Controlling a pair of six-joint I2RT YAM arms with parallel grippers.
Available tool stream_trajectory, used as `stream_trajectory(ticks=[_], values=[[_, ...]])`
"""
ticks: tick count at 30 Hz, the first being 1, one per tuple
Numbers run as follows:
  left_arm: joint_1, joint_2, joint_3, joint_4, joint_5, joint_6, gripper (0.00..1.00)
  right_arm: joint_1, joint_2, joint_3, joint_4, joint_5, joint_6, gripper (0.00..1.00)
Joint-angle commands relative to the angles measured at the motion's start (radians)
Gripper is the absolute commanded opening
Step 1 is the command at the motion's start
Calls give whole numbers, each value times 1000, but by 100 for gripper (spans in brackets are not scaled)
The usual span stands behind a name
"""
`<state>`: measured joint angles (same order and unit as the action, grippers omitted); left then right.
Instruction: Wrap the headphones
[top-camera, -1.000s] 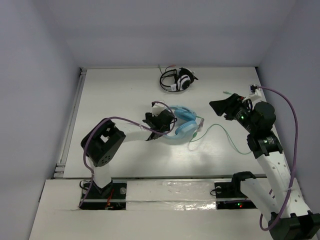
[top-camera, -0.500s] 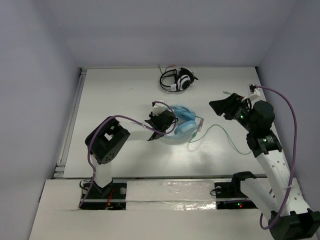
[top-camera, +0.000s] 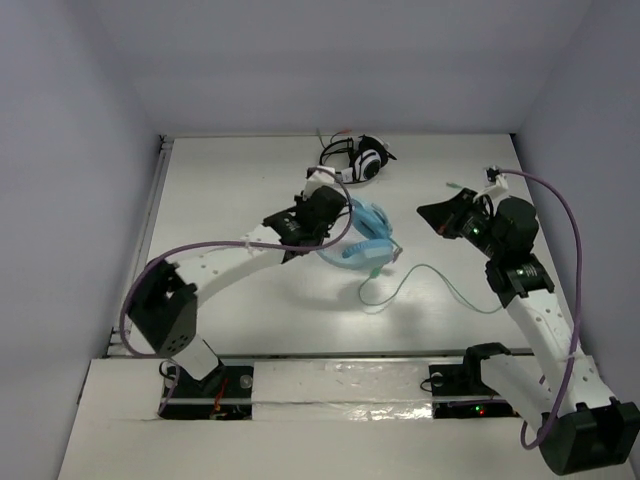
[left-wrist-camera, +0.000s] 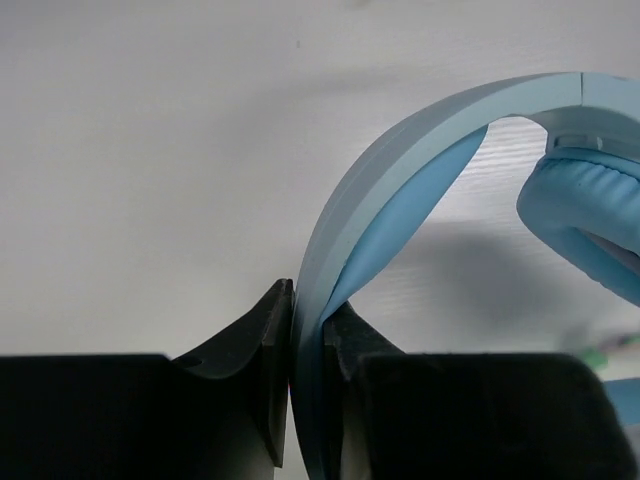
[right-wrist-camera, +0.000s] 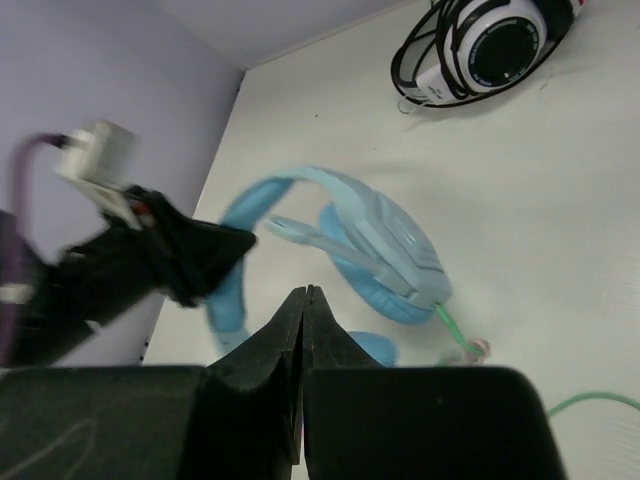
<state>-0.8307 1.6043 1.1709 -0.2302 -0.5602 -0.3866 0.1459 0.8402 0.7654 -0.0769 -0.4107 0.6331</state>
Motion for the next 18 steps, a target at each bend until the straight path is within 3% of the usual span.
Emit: stream_trajectory(ticks=[1,5,7,8,10,13,18], values=[[22,-173,197,-193,22,101,0,20,17,18,121,-68,-10,0],[65,-181,395,-300,75,178,0,20,75,43,166,-132,-50,9],[102,-172,507,-325,107,195,0,20,100,34,209,-143,-58,37],[134,-159,571,-340,133,212,0,20,114,38,215,-149,-91,57],[171,-136,631,-357,199,221,0,20,126,29,265,-137,-111,71],[226,-113,737,-388,296,233,0,20,160,29,302,-148,-168,80],[303,-63,890,-443,402,242,0,20,252,15,365,-229,-234,81]])
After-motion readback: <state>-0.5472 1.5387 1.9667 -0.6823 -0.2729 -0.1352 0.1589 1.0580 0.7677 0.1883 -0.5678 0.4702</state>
